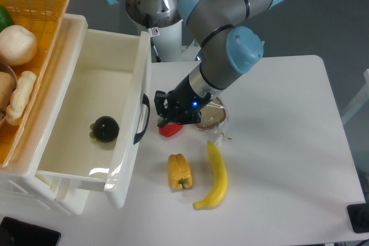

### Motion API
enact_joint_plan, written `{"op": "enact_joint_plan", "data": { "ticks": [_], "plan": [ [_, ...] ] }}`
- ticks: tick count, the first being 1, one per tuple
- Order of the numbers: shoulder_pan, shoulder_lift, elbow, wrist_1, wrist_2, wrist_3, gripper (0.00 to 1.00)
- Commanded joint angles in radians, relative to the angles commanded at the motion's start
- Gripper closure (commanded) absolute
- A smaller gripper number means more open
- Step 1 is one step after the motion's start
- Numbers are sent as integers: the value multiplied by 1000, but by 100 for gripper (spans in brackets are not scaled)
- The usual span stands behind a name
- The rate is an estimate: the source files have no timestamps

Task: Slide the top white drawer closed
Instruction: 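Lower the gripper and bring it against the drawer's front panel, then push the drawer front with the gripper into the drawer unit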

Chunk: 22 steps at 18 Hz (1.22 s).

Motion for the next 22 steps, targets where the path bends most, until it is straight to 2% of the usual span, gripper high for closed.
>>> {"op": "enact_joint_plan", "data": {
  "ticks": [6, 14, 22],
  "plan": [
    [-6, 26, 0, -26, -12, -2, 100],
    [-29, 32, -3, -38, -14, -25, 100],
    [-101, 35, -3, -32, -14, -64, 100]
  ]
}}
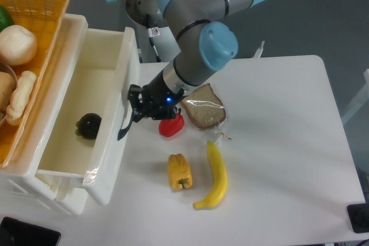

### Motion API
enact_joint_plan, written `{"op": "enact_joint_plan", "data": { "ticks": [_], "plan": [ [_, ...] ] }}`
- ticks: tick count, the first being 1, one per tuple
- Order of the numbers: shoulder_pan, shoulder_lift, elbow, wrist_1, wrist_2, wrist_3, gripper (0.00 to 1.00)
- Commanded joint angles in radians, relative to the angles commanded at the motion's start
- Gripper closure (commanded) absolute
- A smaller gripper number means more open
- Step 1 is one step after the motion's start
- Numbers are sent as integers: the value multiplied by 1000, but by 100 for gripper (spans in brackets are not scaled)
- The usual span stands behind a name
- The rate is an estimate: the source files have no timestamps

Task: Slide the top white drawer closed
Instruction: 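Push the drawer front with the gripper into the drawer unit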

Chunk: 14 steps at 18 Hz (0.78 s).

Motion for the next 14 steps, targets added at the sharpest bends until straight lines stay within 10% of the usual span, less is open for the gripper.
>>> {"op": "enact_joint_plan", "data": {
  "ticks": [14],
  "plan": [
    [-104, -12, -3, 6, 0, -43, 100]
  ]
}}
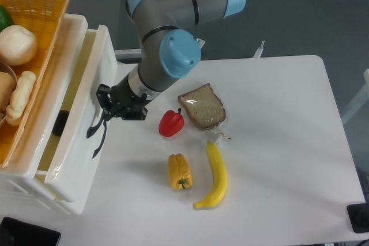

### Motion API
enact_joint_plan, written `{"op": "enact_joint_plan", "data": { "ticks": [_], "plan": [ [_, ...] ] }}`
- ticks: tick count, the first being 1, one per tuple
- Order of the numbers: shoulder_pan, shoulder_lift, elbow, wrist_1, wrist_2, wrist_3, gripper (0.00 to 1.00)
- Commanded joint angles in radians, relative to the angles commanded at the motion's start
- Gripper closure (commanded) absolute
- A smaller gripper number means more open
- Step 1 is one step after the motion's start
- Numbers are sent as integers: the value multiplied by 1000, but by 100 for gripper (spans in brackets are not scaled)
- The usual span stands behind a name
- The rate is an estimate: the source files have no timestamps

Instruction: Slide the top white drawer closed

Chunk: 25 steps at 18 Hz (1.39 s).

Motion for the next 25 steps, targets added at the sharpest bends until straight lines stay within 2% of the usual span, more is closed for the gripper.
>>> {"op": "enact_joint_plan", "data": {
  "ticks": [12, 13, 15, 16, 17, 18, 23, 25],
  "plan": [
    [-35, -2, 2, 3, 0, -11, 99],
    [-34, -2, 3, 3, 0, -9, 92],
    [-22, -2, 6, 6, 3, -2, 64],
    [-3, -2, 8, 17, 5, 2, 43],
    [26, -3, 8, 31, 6, 2, 29],
    [53, -2, 11, 44, 11, 3, 0],
    [187, -23, 75, 72, 44, 3, 0],
    [228, -46, 93, 135, 76, 17, 0]
  ]
}}
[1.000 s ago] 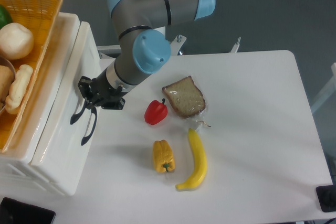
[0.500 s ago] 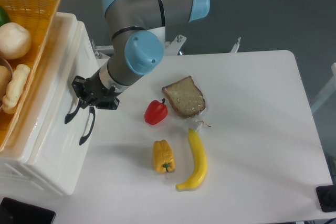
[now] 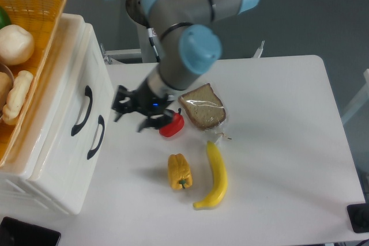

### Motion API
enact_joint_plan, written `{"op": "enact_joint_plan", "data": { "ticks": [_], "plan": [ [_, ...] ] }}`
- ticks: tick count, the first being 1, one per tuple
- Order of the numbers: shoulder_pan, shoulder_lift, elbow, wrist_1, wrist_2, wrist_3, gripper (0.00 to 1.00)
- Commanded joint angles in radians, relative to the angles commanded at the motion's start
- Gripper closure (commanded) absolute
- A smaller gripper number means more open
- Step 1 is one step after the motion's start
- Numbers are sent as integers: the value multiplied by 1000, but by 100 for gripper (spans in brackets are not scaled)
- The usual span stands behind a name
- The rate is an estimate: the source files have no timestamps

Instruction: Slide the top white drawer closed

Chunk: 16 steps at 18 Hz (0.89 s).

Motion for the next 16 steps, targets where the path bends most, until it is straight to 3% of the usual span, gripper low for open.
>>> {"op": "enact_joint_plan", "data": {
  "ticks": [3, 5, 8, 16],
  "plan": [
    [66, -28, 3, 103, 69, 81, 0],
    [107, -43, 11, 135, 136, 200, 0],
    [140, -80, 46, 137, 257, 415, 0],
    [235, -150, 60, 157, 483, 840, 0]
  ]
}}
